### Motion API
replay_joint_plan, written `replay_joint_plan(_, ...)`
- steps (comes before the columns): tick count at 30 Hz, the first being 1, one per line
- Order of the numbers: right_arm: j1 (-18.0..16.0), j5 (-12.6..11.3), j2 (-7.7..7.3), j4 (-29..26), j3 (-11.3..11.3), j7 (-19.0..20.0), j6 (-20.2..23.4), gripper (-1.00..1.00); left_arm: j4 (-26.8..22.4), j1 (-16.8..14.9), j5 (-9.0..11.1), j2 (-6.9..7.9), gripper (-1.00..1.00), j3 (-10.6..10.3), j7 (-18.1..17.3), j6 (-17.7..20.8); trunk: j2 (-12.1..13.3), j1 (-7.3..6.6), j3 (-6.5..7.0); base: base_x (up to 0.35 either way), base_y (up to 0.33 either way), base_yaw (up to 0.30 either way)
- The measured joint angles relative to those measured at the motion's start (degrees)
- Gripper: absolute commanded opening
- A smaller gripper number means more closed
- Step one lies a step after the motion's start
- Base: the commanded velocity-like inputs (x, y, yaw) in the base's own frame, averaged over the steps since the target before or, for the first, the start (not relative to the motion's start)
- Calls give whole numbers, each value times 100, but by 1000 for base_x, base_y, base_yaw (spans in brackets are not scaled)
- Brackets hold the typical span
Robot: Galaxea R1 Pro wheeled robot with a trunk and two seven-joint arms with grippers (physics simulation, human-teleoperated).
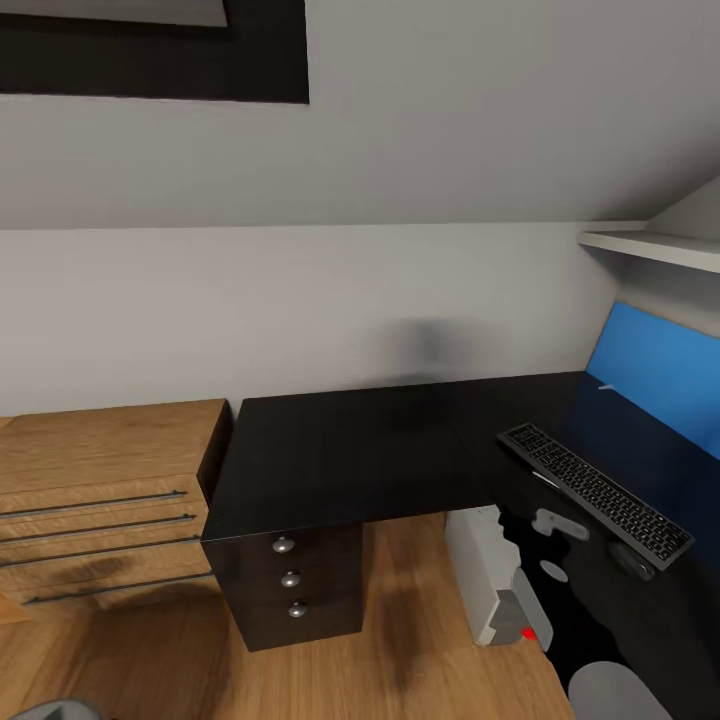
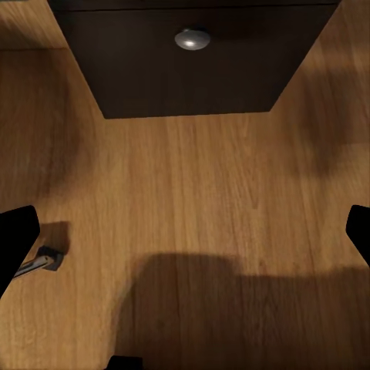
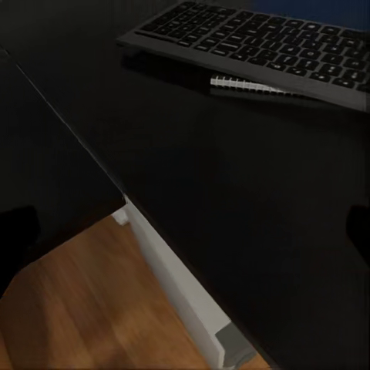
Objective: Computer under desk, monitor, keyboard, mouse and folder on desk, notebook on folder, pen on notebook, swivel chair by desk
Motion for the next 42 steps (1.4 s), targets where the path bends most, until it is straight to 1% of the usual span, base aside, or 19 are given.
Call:
replay_joint_plan(6,41,8,-56,77,2,-11,-54,100,0,0,-6,0,100,0,0,-3,0,0,0,0,0,0)
replay_joint_plan(9,51,61,-80,162,5,-13,-81,100,0,0,-10,0,100,-2,-1,-6,0,0,0,0,0,0)
replay_joint_plan(11,99,109,-15,227,-15,35,-64,100,-1,0,-13,-44,100,0,-7,-12,0,0,0,0,0,0)
replay_joint_plan(13,100,105,50,243,-1,24,-41,100,-1,0,-13,-47,100,1,-8,-11,0,0,0,0,0,0)
replay_joint_plan(14,100,105,59,243,-1,24,-41,100,-1,0,-13,-47,100,1,-8,-11,0,0,0,0,0,0)
replay_joint_plan(18,106,98,64,147,32,-7,-3,100,0,0,-17,-64,100,-3,-8,-10,0,0,0,0,0,0)
replay_joint_plan(26,163,109,16,-111,58,-27,51,100,0,0,-23,-62,100,-9,-16,-9,0,0,0,0,0,0)
replay_joint_plan(33,179,107,-1,-124,59,-35,52,100,0,0,-24,-62,100,-15,-21,-9,0,0,0,0,0,-1)
replay_joint_plan(42,184,106,0,-128,61,-36,59,100,2,-1,-24,-62,100,-14,-14,-9,0,0,0,0,0,-154)
